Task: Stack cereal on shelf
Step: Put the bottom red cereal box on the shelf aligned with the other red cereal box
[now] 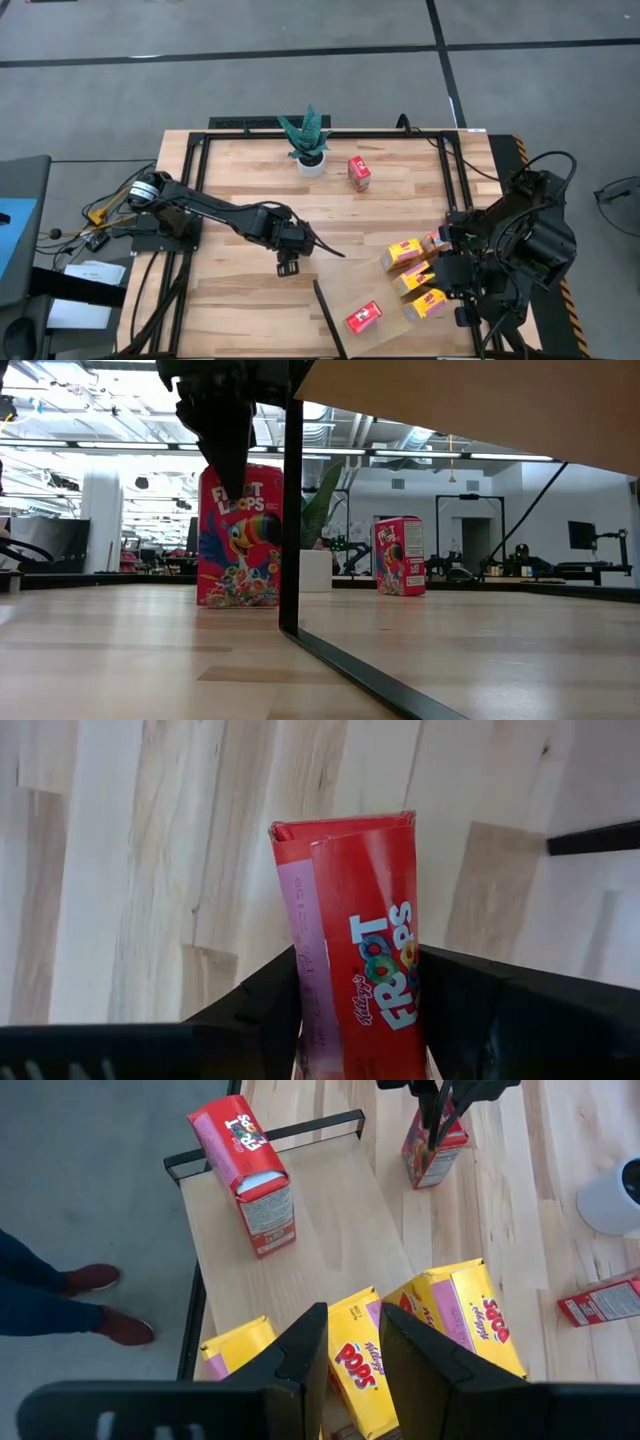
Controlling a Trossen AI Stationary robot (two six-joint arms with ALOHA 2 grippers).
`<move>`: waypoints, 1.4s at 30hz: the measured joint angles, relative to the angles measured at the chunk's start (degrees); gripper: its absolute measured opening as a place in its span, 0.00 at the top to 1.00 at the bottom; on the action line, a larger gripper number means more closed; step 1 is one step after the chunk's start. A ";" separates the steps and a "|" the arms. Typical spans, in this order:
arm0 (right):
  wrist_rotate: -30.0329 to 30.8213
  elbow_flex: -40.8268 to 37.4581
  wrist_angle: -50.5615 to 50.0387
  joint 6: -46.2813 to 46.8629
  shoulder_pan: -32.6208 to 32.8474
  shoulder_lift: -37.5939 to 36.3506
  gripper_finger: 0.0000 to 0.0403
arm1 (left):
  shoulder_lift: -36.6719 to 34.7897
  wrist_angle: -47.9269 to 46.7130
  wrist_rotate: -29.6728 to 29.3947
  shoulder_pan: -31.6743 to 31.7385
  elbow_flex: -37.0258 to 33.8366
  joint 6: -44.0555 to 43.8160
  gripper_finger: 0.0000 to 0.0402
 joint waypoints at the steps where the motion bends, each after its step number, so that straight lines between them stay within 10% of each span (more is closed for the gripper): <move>1: 0.02 -0.01 0.01 -0.01 -0.17 0.00 0.71 | -0.34 -0.27 0.24 0.00 0.30 -0.61 0.62; 22: -0.11 -0.01 0.00 -1.49 -1.89 0.00 0.71 | -3.79 -2.15 -2.60 -7.97 30.91 -6.14 0.62; 42: -0.15 0.00 0.05 -1.47 -2.63 -0.02 0.71 | 1.29 5.23 -3.83 -11.58 32.22 -11.63 0.62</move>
